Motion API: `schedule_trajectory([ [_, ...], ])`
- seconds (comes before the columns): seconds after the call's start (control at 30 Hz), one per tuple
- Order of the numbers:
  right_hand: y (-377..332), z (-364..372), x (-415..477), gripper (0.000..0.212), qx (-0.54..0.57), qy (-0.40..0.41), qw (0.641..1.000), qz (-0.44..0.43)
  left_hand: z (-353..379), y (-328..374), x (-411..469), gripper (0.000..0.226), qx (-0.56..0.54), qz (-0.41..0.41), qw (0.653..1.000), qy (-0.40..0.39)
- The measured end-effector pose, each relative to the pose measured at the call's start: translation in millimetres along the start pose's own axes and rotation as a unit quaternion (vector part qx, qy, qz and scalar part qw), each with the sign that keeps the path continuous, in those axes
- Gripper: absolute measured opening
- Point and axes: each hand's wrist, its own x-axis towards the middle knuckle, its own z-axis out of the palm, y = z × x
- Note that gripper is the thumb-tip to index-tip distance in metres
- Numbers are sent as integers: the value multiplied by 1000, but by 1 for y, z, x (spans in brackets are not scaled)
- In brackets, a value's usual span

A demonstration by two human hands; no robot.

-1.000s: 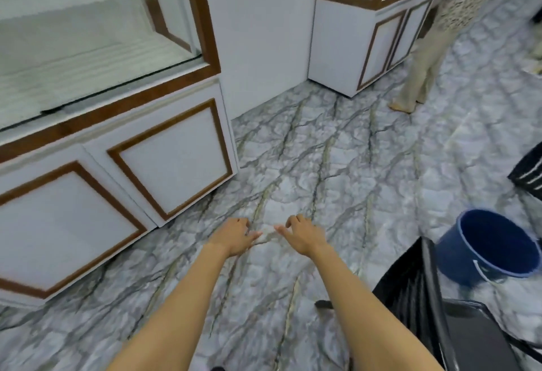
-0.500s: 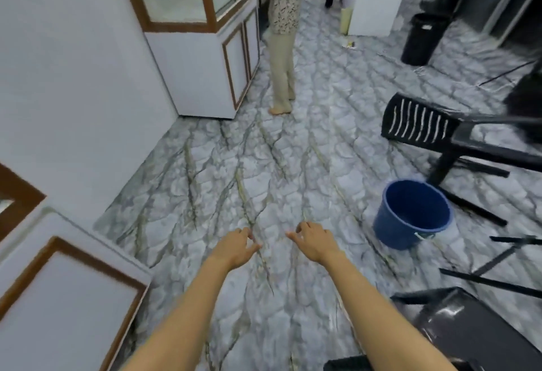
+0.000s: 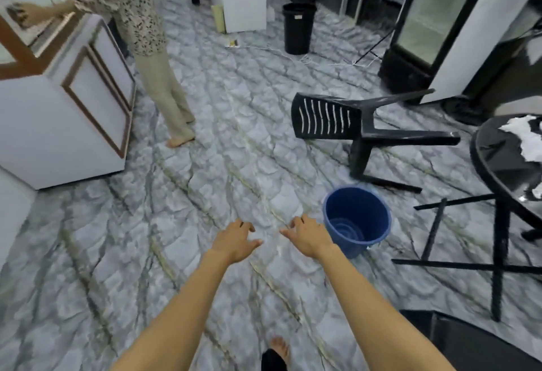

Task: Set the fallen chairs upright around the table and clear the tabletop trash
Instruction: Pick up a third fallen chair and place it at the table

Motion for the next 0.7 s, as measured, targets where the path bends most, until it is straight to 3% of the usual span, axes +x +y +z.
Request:
schedule_trajectory([
  [0.7, 3, -194, 388, 56, 104, 32, 979, 171, -248, 2, 455, 49, 83, 152, 981, -86],
])
